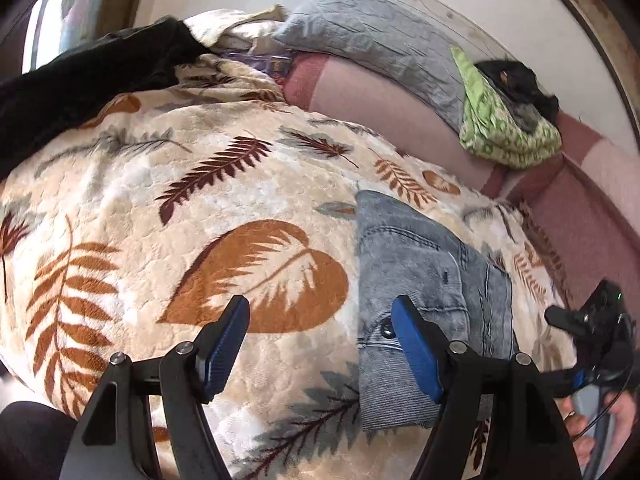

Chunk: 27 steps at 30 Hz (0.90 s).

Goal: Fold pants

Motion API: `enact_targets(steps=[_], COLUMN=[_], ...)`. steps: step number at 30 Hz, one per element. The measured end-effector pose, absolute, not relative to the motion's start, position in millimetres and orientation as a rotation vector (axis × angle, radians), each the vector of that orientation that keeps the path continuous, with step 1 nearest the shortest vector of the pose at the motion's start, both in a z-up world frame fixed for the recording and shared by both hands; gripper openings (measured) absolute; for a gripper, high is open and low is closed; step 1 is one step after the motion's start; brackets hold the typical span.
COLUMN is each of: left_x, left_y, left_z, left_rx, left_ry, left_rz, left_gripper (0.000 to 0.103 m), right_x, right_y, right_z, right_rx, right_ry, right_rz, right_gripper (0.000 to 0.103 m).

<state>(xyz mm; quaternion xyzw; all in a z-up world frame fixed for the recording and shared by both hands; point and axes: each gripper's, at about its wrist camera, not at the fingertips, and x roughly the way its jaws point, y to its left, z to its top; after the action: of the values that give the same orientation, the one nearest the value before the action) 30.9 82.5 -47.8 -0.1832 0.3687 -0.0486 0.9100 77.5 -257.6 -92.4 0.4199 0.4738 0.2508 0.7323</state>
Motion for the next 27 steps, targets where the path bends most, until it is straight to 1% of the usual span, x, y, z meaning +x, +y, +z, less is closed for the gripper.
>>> enact_targets(steps=[4,9,14,17,18,19,21,22,23,27], left_x=[41.1,49.1,54.6,53.9,53.7,53.6,52.6,51.1,50.8,47.9], left_y=[103.0,95.5,64.9,47.4,43.6,41.3,41.1,40.6,40.0,33.3], left_z=[-70.5,-85.3,-92.2,-91.4,-90.2,-89.1,-88.4,-87.0,-85.6,-80.5], left_rx=[-0.551,-0.702,-0.778,-0.747,-0.718,-0.685,-0.670,-0.659,-0.637,-0.568], left_ry=[0.871,0.956,1.048,1.067,1.065,1.069,1.062,1.054,1.046,1.013], left_rz=[-0.188,-0.347,-0.492,-0.500,-0.488,-0.461,-0.458,-0.456,-0.452,-0.427], left_gripper=[0.074,0.074,0.074,0.073,0.069,0.057,0.053,0.049,0.047,0.045], right_x=[75.5,77.0,80.5,81.7,82.5,83.1,87.2,90.1,94.1,128.8], right_y=[-266.0,-264.4,-258.3,-257.4,-257.4,-257.5,-255.0,-253.9,-252.6,-232.9], right_z=[-101.2,-100.1,-97.4,-97.0,-96.9,-96.6,-91.8,-85.5,-75.0,-7.5], right_rx=[0.969,0.957,0.944,0.950,0.953,0.953,0.933,0.909,0.879,0.705], right_ry=[1.018,1.036,1.030,1.040,1.046,1.053,1.091,1.116,1.124,1.088], right_rz=[0.587,0.587,0.588,0.581,0.579,0.576,0.564,0.550,0.538,0.558], right_gripper=[0.102,0.102,0.102,0.102,0.102,0.102,0.102,0.102,0.102,0.102])
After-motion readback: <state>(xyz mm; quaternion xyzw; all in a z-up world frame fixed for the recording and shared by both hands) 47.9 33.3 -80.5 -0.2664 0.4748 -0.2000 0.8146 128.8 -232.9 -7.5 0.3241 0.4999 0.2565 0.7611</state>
